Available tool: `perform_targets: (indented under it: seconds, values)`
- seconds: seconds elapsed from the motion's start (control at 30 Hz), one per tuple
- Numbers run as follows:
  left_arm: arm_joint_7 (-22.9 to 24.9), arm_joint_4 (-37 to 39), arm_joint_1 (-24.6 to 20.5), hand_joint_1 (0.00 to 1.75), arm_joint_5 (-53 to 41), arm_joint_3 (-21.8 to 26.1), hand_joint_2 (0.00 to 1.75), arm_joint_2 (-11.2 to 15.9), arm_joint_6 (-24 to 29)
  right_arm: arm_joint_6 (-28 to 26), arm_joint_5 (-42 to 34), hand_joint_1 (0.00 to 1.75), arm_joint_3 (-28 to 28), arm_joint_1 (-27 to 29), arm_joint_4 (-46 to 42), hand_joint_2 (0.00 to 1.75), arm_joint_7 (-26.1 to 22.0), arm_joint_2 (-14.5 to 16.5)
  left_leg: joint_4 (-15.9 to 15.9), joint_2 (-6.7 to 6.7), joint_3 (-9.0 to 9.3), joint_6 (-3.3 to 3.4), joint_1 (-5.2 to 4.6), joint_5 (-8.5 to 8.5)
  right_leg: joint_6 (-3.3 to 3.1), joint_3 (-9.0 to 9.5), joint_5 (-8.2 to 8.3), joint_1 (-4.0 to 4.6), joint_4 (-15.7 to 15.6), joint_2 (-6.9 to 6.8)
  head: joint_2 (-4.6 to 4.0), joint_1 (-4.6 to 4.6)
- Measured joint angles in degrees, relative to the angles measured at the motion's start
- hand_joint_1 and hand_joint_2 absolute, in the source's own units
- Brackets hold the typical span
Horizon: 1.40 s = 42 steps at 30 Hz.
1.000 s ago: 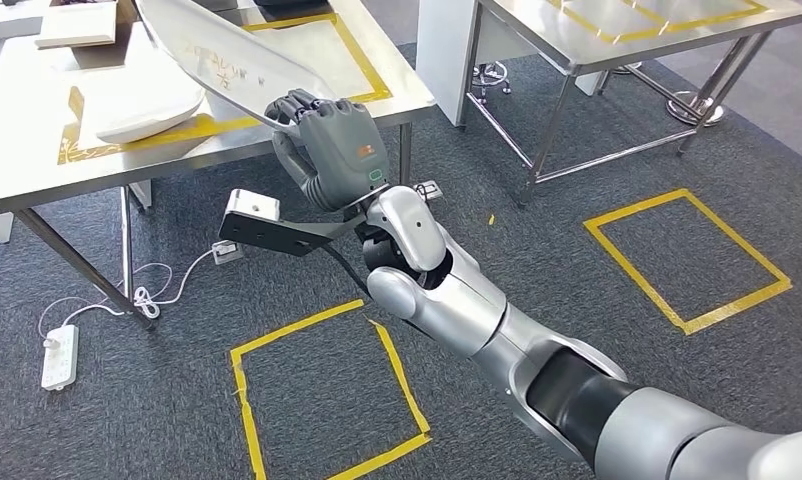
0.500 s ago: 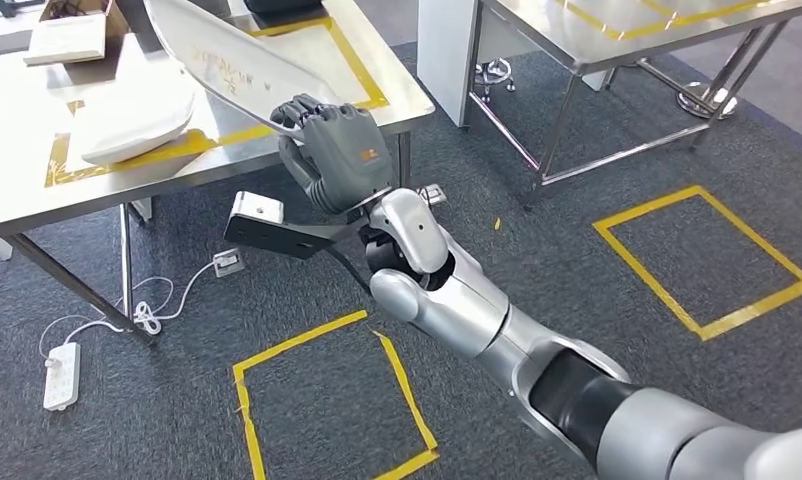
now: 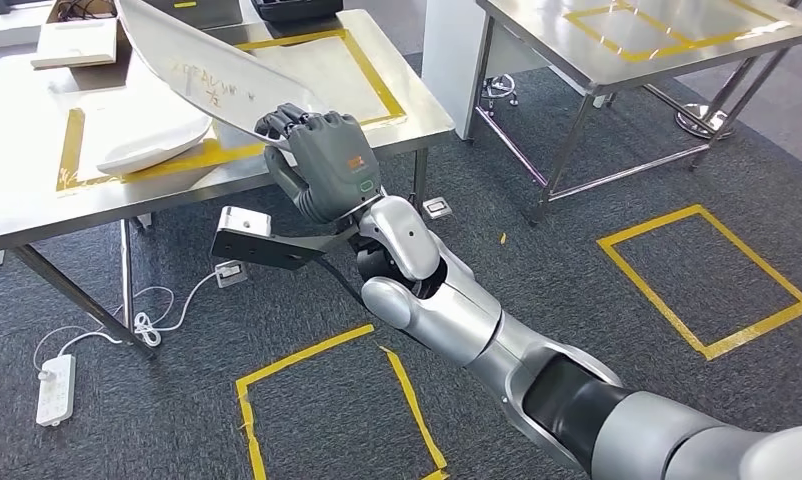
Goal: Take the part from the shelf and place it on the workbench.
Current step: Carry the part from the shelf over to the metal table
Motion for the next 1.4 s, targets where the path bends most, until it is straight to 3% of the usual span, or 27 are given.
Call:
perform_targets:
  seconds: [0.07, 0.1, 0.13, 0.17, 0.23, 0.27, 0.3, 0.43, 0.5, 0.57, 0.63, 0.67, 0.7, 0.77, 0.8, 0.83, 0.93, 1.0, 1.07, 1.1, 1.13, 1.17, 1.2, 1.27, 1.3, 1.33, 1.4]
  values:
    - [-0.1, 0.0, 0.0, 0.00, 0.0, 0.0, 1.75, 0.0, 0.0, 0.1, 0.0, 1.75, 0.0, 0.1, 0.0, 1.75, 0.0, 0.1, 0.0, -0.16, 0.86, 0.22, -0.07, -0.88, 0.30, -5.07, -2.75, -0.01, 6.4, 0.00, 0.00, 0.07]
    - [-0.1, 0.0, 0.1, 0.00, 0.0, 0.1, 1.75, 0.0, 0.0, 0.1, 0.0, 1.75, 0.0, 0.3, 0.0, 1.75, 0.0, 0.1, 0.0, -0.28, 1.45, 0.23, -0.12, -1.41, 0.29, -6.81, -3.74, 0.00, 7.6, 0.00, 0.00, 0.09]
    - [-0.1, 0.0, 0.2, 0.00, 0.0, 0.1, 1.75, 0.0, 0.0, 0.1, 0.0, 1.75, 0.0, 0.4, 0.0, 1.75, 0.1, 0.0, 0.0, -0.39, 2.17, 0.20, -0.18, -2.01, 0.18, -7.63, -3.68, 0.02, 6.9, 0.01, 0.00, 0.11]
    - [-0.1, 0.0, 0.2, 0.00, -0.1, 0.1, 1.75, 0.0, 0.0, 0.1, 0.0, 1.75, 0.0, 0.4, 0.0, 1.75, 0.1, 0.0, 0.0, -0.47, 2.99, 0.13, -0.24, -2.65, -0.02, -7.57, -2.24, 0.07, 4.6, 0.00, 0.00, 0.13]
    - [-0.1, 0.0, 0.2, 0.00, -0.4, 0.1, 1.75, -0.1, 0.0, 0.1, 0.0, 1.75, 0.0, 0.5, 0.0, 1.75, 0.1, -0.1, 0.2, -0.56, 4.40, -0.12, -0.37, -3.96, -0.57, -6.11, 3.65, 0.34, -2.8, 0.01, 0.00, 0.07]
    - [0.0, 0.1, 0.2, 0.00, -0.6, 0.1, 1.75, -0.2, 0.0, 0.1, 0.0, 1.75, 0.0, 0.5, 0.0, 1.75, 0.1, -0.2, 0.3, -0.68, 4.94, -0.37, -0.45, -4.68, -0.84, -5.50, 5.56, 0.55, -5.5, 0.06, 0.00, 0.01]
    - [0.0, 0.1, 0.1, 0.00, -0.7, 0.1, 1.75, -0.2, 0.0, 0.2, 0.0, 1.75, 0.0, 0.6, -0.1, 1.75, 0.1, -0.3, 0.3, -0.77, 5.36, -0.68, -0.50, -5.35, -1.12, -4.99, 6.67, 0.76, -7.2, 0.12, 0.00, -0.04]
    - [0.2, 0.1, 0.0, 0.00, -0.8, 0.1, 1.75, -0.2, 0.0, 0.1, -0.1, 1.75, -0.1, 0.7, -0.8, 1.75, 0.1, -0.6, 2.1, -0.76, 6.88, -2.05, -0.63, -6.36, -2.53, -2.15, 6.98, 0.52, -8.5, 0.19, 0.00, -0.23]
    - [0.2, 0.1, -0.2, 0.00, -0.8, 0.1, 1.75, -0.3, 0.0, 0.3, -0.1, 1.75, -0.1, 0.7, -1.1, 1.75, 0.2, -0.6, 7.0, -0.49, 4.23, -2.58, -0.39, -7.60, -3.00, -0.76, 6.60, 0.38, -8.6, 0.08, 0.00, -0.49]
    - [0.3, 0.1, -0.1, 0.00, -0.8, 0.1, 1.75, -0.3, 0.0, 0.7, -0.1, 1.75, -0.1, 0.9, -1.2, 1.75, 0.2, -0.6, 13.6, -0.32, -0.70, -3.09, -0.10, -10.24, -3.12, 0.26, 5.57, 0.36, -8.6, 0.16, 0.00, -0.62]
    - [0.3, 0.1, 0.1, 0.00, -0.8, 0.1, 1.75, -0.3, 0.0, 1.0, -0.1, 1.75, -0.1, 1.0, -1.3, 1.75, 0.2, -0.6, 15.3, -0.23, -4.02, -3.31, 0.04, -12.33, -3.00, 1.75, 4.20, 0.28, -8.6, 0.31, 0.00, -0.63]
    - [0.3, 0.1, 0.2, 0.00, -0.8, 0.1, 1.75, -0.3, -0.1, 1.1, -0.1, 1.75, -0.1, 1.0, -1.3, 1.75, 0.2, -0.6, 13.7, -0.16, -4.48, -3.29, 0.07, -11.76, -2.91, 2.68, 3.44, 0.22, -8.6, 0.36, 0.00, -0.63]
    - [0.3, 0.1, 0.3, 0.00, -0.8, 0.1, 1.75, -0.2, -0.1, 1.2, -0.1, 1.75, -0.1, 0.9, -1.3, 1.75, 0.2, -0.6, 10.6, -0.07, -4.32, -3.20, 0.08, -9.37, -2.77, 3.68, 2.64, 0.16, -8.6, 0.34, 0.00, -0.64]
    - [0.3, 0.2, 0.5, 0.00, -0.8, 0.1, 1.75, -0.2, -0.2, 1.3, -0.1, 1.75, -0.1, 0.9, -1.3, 1.75, 0.2, -0.5, 3.9, 0.22, -3.72, -2.79, -0.02, -1.86, -2.30, 5.25, 1.09, 0.22, -8.5, 0.36, 0.00, -0.84]
    - [0.2, 0.2, 0.6, 0.00, -0.8, 0.2, 1.75, -0.2, -0.2, 1.4, 0.0, 1.75, -0.1, 0.8, -1.3, 1.75, 0.2, -0.5, 1.9, 0.32, -3.44, -2.45, -0.13, 0.96, -1.96, 5.69, 0.46, 0.29, -8.6, 0.40, 0.00, -0.93]
    - [0.2, 0.2, 0.7, 0.00, -0.7, 0.2, 1.75, -0.2, -0.3, 1.4, -0.1, 1.75, -0.1, 0.7, -1.3, 1.75, 0.2, -0.5, 0.9, 0.39, -3.31, -2.04, -0.21, 2.34, -1.56, 5.91, 0.17, 0.38, -8.5, 0.48, 0.00, -1.02]
    - [0.0, 0.2, 0.6, 0.00, -0.6, 0.2, 1.75, -0.2, -0.7, 1.6, -0.3, 1.75, -0.1, 0.1, -1.3, 1.75, 0.1, -0.5, 0.5, 0.26, -2.09, -0.75, -0.11, 1.65, -0.55, 4.41, 1.29, 0.33, -5.2, 0.45, 0.00, -0.94]
    - [-0.1, 0.2, 0.4, 0.00, -0.6, 0.3, 1.75, -0.2, -0.8, 1.6, -0.6, 1.75, 0.0, -0.5, -1.1, 1.75, -0.2, -0.5, 0.2, 0.18, -1.08, -0.10, 0.01, 0.95, -0.12, 0.30, 1.71, 0.19, 0.9, 0.25, 0.00, -0.78]
    - [-0.2, 0.2, 0.4, 0.00, -0.6, 0.4, 1.75, -0.2, -0.8, 1.6, -1.0, 1.75, 0.0, -0.8, -0.7, 1.75, -0.6, -0.5, 0.1, 0.06, -0.12, 0.18, 0.00, -0.03, 0.18, -4.60, -0.77, 0.08, 6.6, 0.18, 0.00, -0.70]
    - [-0.2, 0.2, 0.4, 0.00, -0.6, 0.5, 1.75, -0.2, -0.8, 1.5, -1.1, 1.75, 0.1, -0.9, -0.3, 1.75, -0.8, -0.6, 0.1, -0.02, 0.44, 0.20, 0.00, -0.59, 0.31, -6.46, -2.40, 0.03, 7.9, 0.17, 0.00, -0.68]
    - [-0.2, 0.2, 0.4, 0.00, -0.6, 0.5, 1.75, -0.2, -0.8, 1.5, -1.2, 1.75, 0.1, -0.9, 0.0, 1.75, -0.9, -0.6, 0.2, -0.12, 1.10, 0.13, 0.00, -1.18, 0.42, -7.51, -3.31, -0.02, 7.6, 0.15, 0.00, -0.69]
    - [-0.2, 0.2, 0.4, 0.00, -0.6, 0.6, 1.75, -0.2, -0.8, 1.4, -1.2, 1.75, 0.1, -0.9, 0.4, 1.75, -1.0, -0.6, 0.2, -0.19, 1.83, 0.05, 0.00, -1.80, 0.46, -7.74, -2.88, -0.06, 5.9, 0.12, 0.00, -0.68]
    - [-0.2, 0.2, 0.4, 0.00, -0.6, 0.7, 1.75, -0.3, -0.8, 1.3, -1.2, 1.75, 0.1, -0.9, 0.6, 1.75, -1.1, -0.6, 0.3, -0.25, 2.63, -0.09, 0.01, -2.45, 0.41, -7.24, -0.86, -0.10, 2.9, 0.07, 0.00, -0.68]
    - [-0.3, 0.2, 0.4, 0.00, -0.6, 0.8, 1.75, -0.3, -0.8, 1.2, -1.2, 1.75, 0.2, -1.0, 1.1, 1.75, -1.1, -0.6, 0.5, -0.37, 3.82, -0.57, -0.08, -3.78, 0.09, -5.61, 5.05, -0.04, -4.3, -0.13, 0.00, -0.70]
    - [-0.3, 0.2, 0.4, 0.00, -0.6, 0.8, 1.75, -0.4, -0.8, 1.1, -1.2, 1.75, 0.2, -1.1, 1.3, 1.75, -1.1, -0.5, 0.5, -0.41, 4.21, -0.93, -0.15, -4.46, -0.14, -4.98, 6.89, 0.09, -6.6, -0.19, 0.00, -0.74]
    - [-0.3, 0.2, 0.3, 0.00, -0.6, 0.9, 1.75, -0.4, -0.8, 1.1, -1.3, 1.75, 0.2, -1.2, 1.4, 1.75, -1.1, -0.5, 0.8, -0.44, 4.64, -1.34, -0.20, -4.85, -0.47, -4.57, 7.70, 0.20, -7.7, -0.16, 0.00, -0.73]
    - [-0.4, 0.2, 0.2, 0.00, -0.5, 0.9, 1.75, -0.3, -0.8, 1.1, -1.3, 1.75, 0.3, -1.7, 1.7, 1.75, -1.1, -0.4, 1.2, -0.39, 5.48, -2.15, -0.23, -5.26, -1.30, -3.60, 7.18, 0.27, -8.1, 0.04, 0.00, -0.71]
